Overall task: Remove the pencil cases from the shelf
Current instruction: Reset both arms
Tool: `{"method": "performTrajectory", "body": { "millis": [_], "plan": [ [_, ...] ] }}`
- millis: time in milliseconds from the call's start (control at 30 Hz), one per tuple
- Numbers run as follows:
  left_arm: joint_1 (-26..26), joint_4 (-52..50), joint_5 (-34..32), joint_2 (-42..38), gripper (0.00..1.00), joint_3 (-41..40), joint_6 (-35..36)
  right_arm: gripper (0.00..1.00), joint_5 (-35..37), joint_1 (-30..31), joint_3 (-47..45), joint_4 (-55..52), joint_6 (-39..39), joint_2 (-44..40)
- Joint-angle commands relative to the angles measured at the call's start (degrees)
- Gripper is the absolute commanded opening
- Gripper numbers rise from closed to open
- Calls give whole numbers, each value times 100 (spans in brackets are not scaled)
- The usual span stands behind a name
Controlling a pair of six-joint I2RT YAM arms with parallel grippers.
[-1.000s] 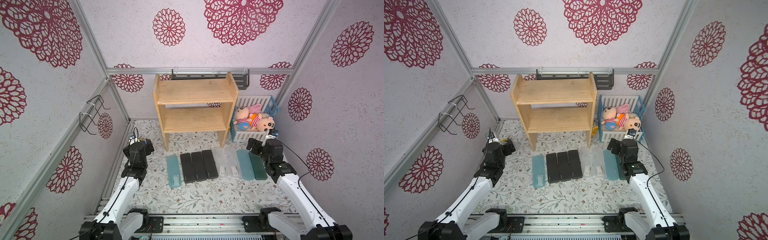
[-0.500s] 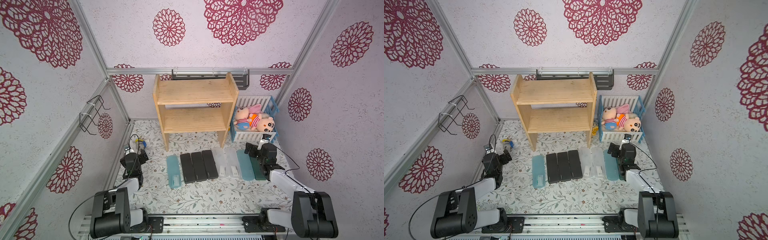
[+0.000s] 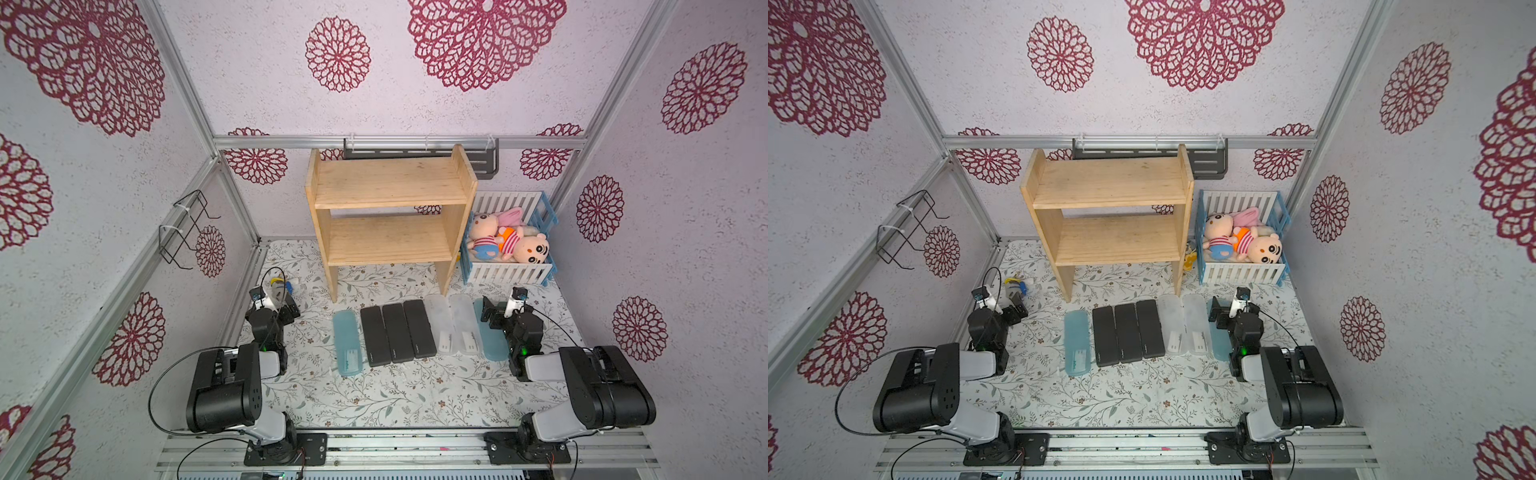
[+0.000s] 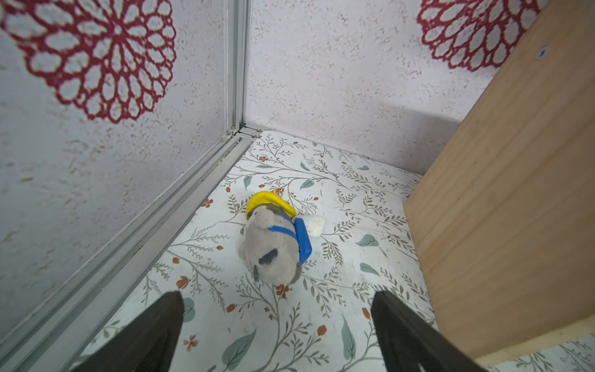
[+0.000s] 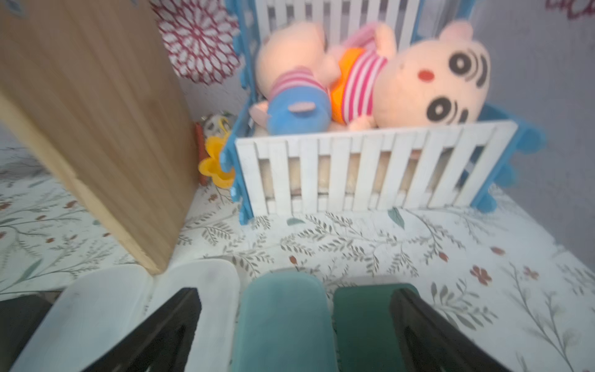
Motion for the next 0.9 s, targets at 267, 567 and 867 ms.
{"method": "performTrajectory", "body": {
  "millis": [267,567,867],
  "plan": [
    [-233,-655,103,26,97,466,422,99,383,157,-159,1253,-307,116],
    [-295,-633,-14,50,97,476,484,99,374,154,-166,1233,-300,104],
    [-302,-633,-27,46,97,477,484,99,376,151,-160,1225,-303,104]
  ]
}}
